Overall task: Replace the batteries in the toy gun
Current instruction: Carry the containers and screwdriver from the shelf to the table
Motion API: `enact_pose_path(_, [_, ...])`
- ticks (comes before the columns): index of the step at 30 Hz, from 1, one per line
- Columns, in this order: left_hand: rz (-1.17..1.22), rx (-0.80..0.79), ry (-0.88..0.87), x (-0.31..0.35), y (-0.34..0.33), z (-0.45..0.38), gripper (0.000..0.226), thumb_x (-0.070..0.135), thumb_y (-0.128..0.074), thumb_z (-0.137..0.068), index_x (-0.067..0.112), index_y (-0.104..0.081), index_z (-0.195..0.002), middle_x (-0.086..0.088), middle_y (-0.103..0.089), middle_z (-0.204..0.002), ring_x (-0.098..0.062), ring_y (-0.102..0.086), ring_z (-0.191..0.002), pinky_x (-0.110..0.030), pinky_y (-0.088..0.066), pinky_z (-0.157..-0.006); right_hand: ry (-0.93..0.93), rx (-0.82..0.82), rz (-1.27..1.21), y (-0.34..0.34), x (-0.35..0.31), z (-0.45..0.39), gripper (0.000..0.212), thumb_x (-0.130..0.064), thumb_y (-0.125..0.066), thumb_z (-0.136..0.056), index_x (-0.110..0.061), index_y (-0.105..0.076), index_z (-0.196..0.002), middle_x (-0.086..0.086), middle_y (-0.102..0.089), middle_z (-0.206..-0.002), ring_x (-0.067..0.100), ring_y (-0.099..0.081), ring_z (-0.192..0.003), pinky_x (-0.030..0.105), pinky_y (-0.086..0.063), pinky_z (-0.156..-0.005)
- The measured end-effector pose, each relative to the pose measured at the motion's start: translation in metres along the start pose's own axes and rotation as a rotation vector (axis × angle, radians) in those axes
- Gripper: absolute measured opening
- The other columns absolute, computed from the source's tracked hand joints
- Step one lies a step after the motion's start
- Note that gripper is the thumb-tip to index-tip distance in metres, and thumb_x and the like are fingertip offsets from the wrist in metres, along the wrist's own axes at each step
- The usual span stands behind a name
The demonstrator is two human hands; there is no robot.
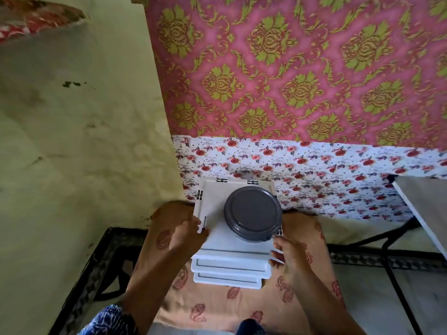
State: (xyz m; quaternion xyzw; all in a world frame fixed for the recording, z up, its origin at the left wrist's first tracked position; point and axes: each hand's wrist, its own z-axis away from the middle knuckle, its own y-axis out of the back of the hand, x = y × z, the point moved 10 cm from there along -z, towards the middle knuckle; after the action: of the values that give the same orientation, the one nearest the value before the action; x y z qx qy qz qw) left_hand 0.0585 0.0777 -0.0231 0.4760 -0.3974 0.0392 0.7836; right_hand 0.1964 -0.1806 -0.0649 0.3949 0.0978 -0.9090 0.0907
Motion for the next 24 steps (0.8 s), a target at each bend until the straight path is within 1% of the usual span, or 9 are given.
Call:
enact_pose_path(4, [-0.292,-0.131,0.038,-0.003,-0.018,-0.009,0.036,0.043,-0.063,-0.079,0.015,-0.059,-0.102,-0.006,-0.065,-0.103,-0.027,-0.063,-0.097,-0.03,-0.049,-0.079,-0.05,-0.028,0.055,-0.013,-0.009,-0.011,0.027,-0.026,-0.07,-0.082,-0.008,-0.053,-0.093,0.006,-0.045,-0.077,0.019,-0.049,-0.055,0.031,-0.043,-0.049])
enact_pose_path(7, [-0.328,-0.1,0.009,-0.001,-0.02,-0.012,0.031,0.036,-0.066,-0.079,0.015,-0.056,-0.099,-0.007,-0.065,-0.103,-0.03,-0.063,-0.097,-0.035,-0.05,-0.075,-0.046,-0.013,0.109,-0.018,-0.01,-0.015,0.035,-0.025,-0.072,-0.079,-0.002,-0.053,-0.097,0.011,-0.052,-0.077,0.023,-0.053,-0.058,0.033,-0.045,-0.055])
enact_pose_path(10, [-0.326,-0.078,0.002,0.0,-0.019,-0.013,0.024,0.027,-0.065,-0.082,0.013,-0.057,-0.1,-0.008,-0.066,-0.104,-0.03,-0.062,-0.098,-0.034,-0.048,-0.076,-0.034,-0.029,0.115,-0.017,-0.01,-0.021,0.032,-0.022,-0.072,-0.079,0.0,-0.056,-0.096,0.01,-0.061,-0.056,0.027,-0.057,-0.055,0.035,-0.045,-0.06])
enact_pose_path(12, [-0.324,-0.065,-0.001,0.0,-0.017,-0.012,0.018,0.021,-0.06,-0.084,0.01,-0.059,-0.099,-0.011,-0.067,-0.102,-0.031,-0.062,-0.098,-0.032,-0.046,-0.074,-0.039,-0.055,0.061,-0.015,-0.01,-0.021,0.027,-0.016,-0.07,-0.081,-0.001,-0.057,-0.099,0.012,-0.064,-0.069,0.031,-0.062,-0.064,0.039,-0.052,-0.067])
enact_pose_path(15, [-0.318,-0.072,-0.03,0.003,-0.016,-0.009,0.017,0.016,-0.057,-0.085,0.008,-0.061,-0.1,-0.012,-0.068,-0.1,-0.032,-0.063,-0.096,-0.028,-0.041,-0.069,-0.049,-0.093,-0.019,-0.012,-0.005,-0.017,0.023,-0.01,-0.067,-0.083,0.001,-0.054,-0.098,0.017,-0.059,-0.082,0.035,-0.063,-0.069,0.037,-0.056,-0.058])
enact_pose_path(18, [-0.085,-0.059,-0.054,0.007,-0.015,-0.005,0.007,0.01,-0.057,-0.087,0.009,-0.063,-0.088,-0.013,-0.068,-0.087,-0.027,-0.065,-0.079,-0.031,-0.048,-0.067,-0.046,-0.142,-0.089,-0.004,-0.001,-0.006,0.015,-0.01,-0.062,-0.085,0.0,-0.052,-0.091,0.019,-0.057,-0.081,0.031,-0.065,-0.061,0.036,-0.056,-0.053])
enact_pose_path(21, [0.269,-0.082,-0.034,0.016,-0.018,0.005,0.011,0.004,-0.057,-0.089,0.015,-0.059,-0.086,-0.006,-0.062,-0.069,-0.003,-0.058,-0.047,-0.026,-0.051,-0.051,-0.019,-0.125,-0.179,0.021,-0.005,0.01,0.009,-0.007,-0.057,-0.088,-0.001,-0.052,-0.092,0.02,-0.058,-0.081,0.028,-0.065,-0.056,0.038,-0.058,-0.053])
enact_pose_path(22, [0.334,-0.093,-0.038,0.022,-0.02,0.01,0.011,0.003,-0.057,-0.089,0.013,-0.059,-0.088,-0.005,-0.06,-0.066,-0.002,-0.057,-0.046,-0.02,-0.05,-0.049,0.003,-0.105,-0.185,0.033,-0.007,0.015,0.008,-0.007,-0.056,-0.088,-0.002,-0.052,-0.093,0.02,-0.059,-0.081,0.028,-0.065,-0.057,0.038,-0.058,-0.053])
enact_pose_path(24, [0.457,-0.138,-0.036,0.04,-0.03,0.021,0.014,0.0,-0.056,-0.089,0.013,-0.06,-0.088,-0.005,-0.058,-0.064,-0.005,-0.057,-0.05,-0.023,-0.053,-0.058,0.059,-0.045,-0.175,0.062,-0.011,0.026,0.005,-0.009,-0.055,-0.089,-0.005,-0.052,-0.09,0.018,-0.06,-0.082,0.029,-0.065,-0.06,0.037,-0.055,-0.055])
